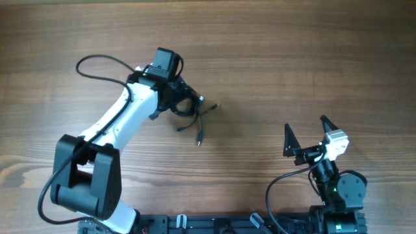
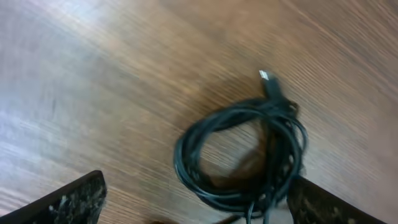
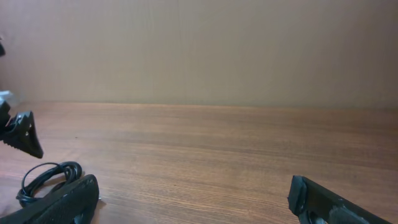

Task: Untangle cables
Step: 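Lift the cable bundle with the left gripper toward the center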

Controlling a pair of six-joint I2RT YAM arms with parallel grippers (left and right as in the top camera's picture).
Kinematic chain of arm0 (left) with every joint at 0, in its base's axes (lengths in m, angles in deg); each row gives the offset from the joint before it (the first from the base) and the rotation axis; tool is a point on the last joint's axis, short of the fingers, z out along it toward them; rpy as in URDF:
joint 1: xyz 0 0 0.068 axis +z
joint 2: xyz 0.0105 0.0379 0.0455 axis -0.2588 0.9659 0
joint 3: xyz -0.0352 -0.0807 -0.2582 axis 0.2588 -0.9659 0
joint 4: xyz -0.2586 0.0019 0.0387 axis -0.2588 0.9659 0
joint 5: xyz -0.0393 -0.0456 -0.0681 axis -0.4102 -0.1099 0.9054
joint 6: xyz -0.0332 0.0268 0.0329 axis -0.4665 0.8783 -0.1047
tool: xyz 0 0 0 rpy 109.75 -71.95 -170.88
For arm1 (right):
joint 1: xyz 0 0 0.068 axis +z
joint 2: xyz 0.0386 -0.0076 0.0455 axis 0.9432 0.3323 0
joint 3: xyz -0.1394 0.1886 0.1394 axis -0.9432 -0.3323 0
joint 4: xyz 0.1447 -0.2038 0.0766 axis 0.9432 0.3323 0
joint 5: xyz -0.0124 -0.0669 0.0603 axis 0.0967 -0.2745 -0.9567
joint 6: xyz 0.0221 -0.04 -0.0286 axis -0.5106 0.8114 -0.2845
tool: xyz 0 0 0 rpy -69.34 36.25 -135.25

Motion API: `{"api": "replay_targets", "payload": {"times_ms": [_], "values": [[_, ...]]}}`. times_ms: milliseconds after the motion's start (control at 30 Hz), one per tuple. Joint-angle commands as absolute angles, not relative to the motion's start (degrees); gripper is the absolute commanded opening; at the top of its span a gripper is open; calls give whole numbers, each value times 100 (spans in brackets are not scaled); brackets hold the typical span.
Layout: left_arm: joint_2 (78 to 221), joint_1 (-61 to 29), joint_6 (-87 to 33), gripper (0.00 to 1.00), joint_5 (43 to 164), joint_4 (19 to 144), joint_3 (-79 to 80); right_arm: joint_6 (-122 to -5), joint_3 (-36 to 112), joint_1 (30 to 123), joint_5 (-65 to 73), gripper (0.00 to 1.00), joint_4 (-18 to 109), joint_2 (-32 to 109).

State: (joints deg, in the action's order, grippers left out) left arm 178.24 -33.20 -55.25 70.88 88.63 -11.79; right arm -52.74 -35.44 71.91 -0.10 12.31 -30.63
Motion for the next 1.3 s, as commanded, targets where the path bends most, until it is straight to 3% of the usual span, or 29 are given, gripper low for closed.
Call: {"api": "replay_targets", "payload": {"times_ms": [0, 100, 200, 267, 333, 433, 500, 567, 667, 767, 833, 867, 900, 933, 1067, 1267], "values": [[17942, -3317, -6978, 96, 7469, 8800, -1595, -5311, -3551, 7202, 44, 100, 1212, -3106], [17944, -3525, -7002, 92, 7528, 8354, -1957, -5311, -3551, 7202, 44, 100, 1214, -3106], [17964, -3750, -7002, 64, 7394, 7911, -2233, -5309, -3551, 7202, 44, 100, 1214, -3106], [17964, -3776, -7000, 57, 7202, 7878, -2287, -5309, -3551, 7202, 44, 100, 1212, -3106], [17931, -3768, -6497, 71, 7200, 7827, -2263, -5309, -3551, 7202, 44, 100, 1214, -3106], [17706, -3621, -3708, 94, 7200, 7795, -1855, -5311, -3551, 7202, 44, 100, 1214, -3106], [17623, -3599, -1776, 89, 6966, 7585, -1713, -5311, -3551, 7202, 44, 100, 1212, -3106], [17704, -3597, -1083, 89, 6540, 7430, -1728, -5309, -3551, 7202, 44, 99, 1212, -3106], [18108, -3503, -1037, 72, 6516, 7312, -1730, -5309, -3551, 7202, 44, 100, 1212, -3106], [18587, -3352, -1086, 73, 6586, 7333, -1732, -5311, -3551, 7202, 44, 100, 1212, -3106], [18906, -3245, -1293, 66, 6603, 7285, -1732, -5313, -3551, 7202, 44, 100, 1212, -3106], [19015, -3221, -1492, 47, 6607, 7255, -1732, -5311, -3551, 7202, 44, 100, 1212, -3106], [19085, -3219, -1649, 18, 6653, 7257, -1732, -5309, -3551, 7202, 44, 100, 1212, -3106], [19109, -3219, -1728, 4, 6883, 7253, -1732, -5311, -3551, 7202, 44, 100, 1212, -3106], [18641, -3217, -1730, 4, 6988, 7362, -1713, -5311, -3551, 7202, 44, 100, 1214, -3106], [16375, -3223, -1990, 4, 6992, 7747, -1715, -5309, -3551, 7202, 44, 100, 1214, -3106]]}}
